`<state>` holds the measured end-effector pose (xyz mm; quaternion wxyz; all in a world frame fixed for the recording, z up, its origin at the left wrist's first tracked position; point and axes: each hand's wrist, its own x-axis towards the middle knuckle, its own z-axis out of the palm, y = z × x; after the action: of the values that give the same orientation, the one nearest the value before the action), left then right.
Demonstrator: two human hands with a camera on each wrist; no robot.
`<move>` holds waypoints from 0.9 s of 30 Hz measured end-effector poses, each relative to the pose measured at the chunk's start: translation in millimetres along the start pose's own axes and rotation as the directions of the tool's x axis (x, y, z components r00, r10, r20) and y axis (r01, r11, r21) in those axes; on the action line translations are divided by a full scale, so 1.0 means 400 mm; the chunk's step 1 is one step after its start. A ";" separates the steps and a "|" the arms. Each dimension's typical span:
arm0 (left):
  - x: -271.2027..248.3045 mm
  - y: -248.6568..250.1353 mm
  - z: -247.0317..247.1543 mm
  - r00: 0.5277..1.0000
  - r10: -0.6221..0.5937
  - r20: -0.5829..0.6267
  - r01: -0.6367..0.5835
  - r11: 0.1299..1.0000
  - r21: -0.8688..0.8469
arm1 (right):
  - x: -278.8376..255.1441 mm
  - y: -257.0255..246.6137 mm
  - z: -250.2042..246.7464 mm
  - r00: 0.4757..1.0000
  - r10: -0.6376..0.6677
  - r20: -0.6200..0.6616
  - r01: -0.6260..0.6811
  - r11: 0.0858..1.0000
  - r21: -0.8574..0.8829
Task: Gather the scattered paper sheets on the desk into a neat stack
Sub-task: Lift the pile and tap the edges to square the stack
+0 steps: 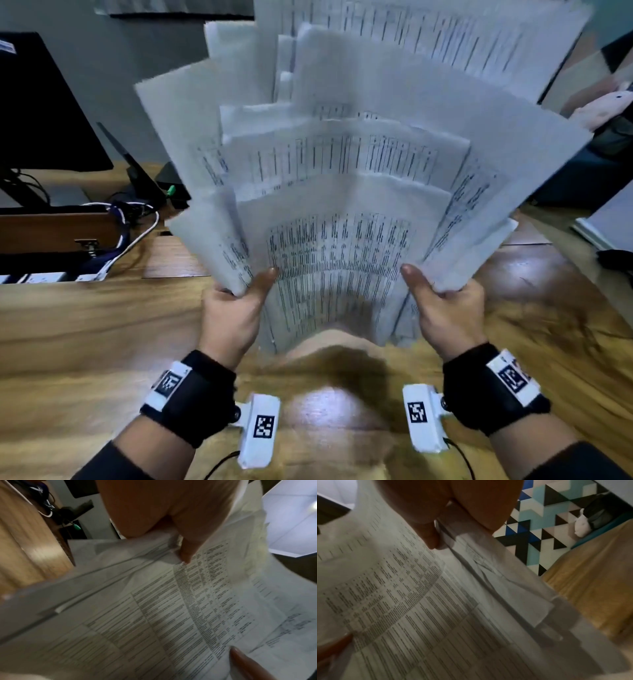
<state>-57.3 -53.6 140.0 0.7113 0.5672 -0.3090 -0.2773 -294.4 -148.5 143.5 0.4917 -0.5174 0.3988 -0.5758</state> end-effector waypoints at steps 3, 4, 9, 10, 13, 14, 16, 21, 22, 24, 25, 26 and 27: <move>-0.027 -0.028 -0.029 0.998 -0.055 0.031 0.055 0.998 0.025 | -0.038 0.036 0.000 0.995 0.066 0.081 -0.062 0.997 -0.042; -0.032 -0.045 -0.040 0.996 -0.079 0.045 0.077 0.996 0.045 | -0.050 0.057 -0.003 0.990 0.093 0.108 -0.087 0.994 -0.058; -0.014 -0.102 -0.060 0.986 -0.167 -0.019 0.168 0.982 0.081 | -0.067 0.121 0.021 0.981 0.146 0.129 -0.127 0.981 -0.146; -0.006 -0.100 -0.057 0.986 -0.164 -0.027 0.166 0.983 0.082 | -0.064 0.120 0.032 0.981 0.142 0.136 -0.120 0.980 -0.157; 0.013 -0.084 -0.044 0.990 -0.137 -0.015 0.138 0.988 0.067 | -0.050 0.095 0.057 0.983 0.111 0.145 -0.090 0.985 -0.144; 0.015 -0.070 -0.042 0.994 -0.113 -0.008 0.113 0.991 0.067 | -0.044 0.080 0.060 0.986 0.102 0.133 -0.085 0.988 -0.131; 0.015 -0.038 -0.045 0.998 -0.057 0.003 0.057 0.997 0.050 | -0.034 0.043 0.062 0.990 0.076 0.118 -0.067 0.994 -0.083; 0.002 -0.011 -0.090 0.998 0.051 0.026 -0.051 0.999 -0.014 | -0.034 -0.007 0.045 0.987 -0.015 0.159 0.016 1.000 -0.007; -0.002 -0.022 -0.095 0.999 0.029 0.023 -0.028 0.999 -0.027 | -0.038 0.002 0.041 0.988 -0.014 0.154 0.017 1.000 -0.020; -0.010 -0.052 -0.092 0.999 -0.040 -0.013 0.040 0.999 -0.022 | -0.049 0.037 0.039 0.991 0.041 0.127 -0.033 0.998 -0.059; -0.014 -0.068 -0.086 0.997 -0.065 -0.030 0.065 0.998 0.002 | -0.056 0.057 0.041 0.991 0.080 0.107 -0.073 0.995 -0.070; -0.019 -0.081 -0.077 0.996 -0.081 -0.043 0.082 0.996 0.034 | -0.064 0.075 0.042 0.990 0.116 0.085 -0.110 0.991 -0.078; -0.023 -0.091 -0.070 0.995 -0.085 -0.047 0.088 0.993 0.073 | -0.071 0.089 0.047 0.987 0.148 0.065 -0.143 0.986 -0.083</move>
<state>-43.7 -36.4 98.6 0.6836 0.6122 -0.2786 -0.2834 -271.1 -126.7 105.9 0.5258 -0.5258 0.4399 -0.5036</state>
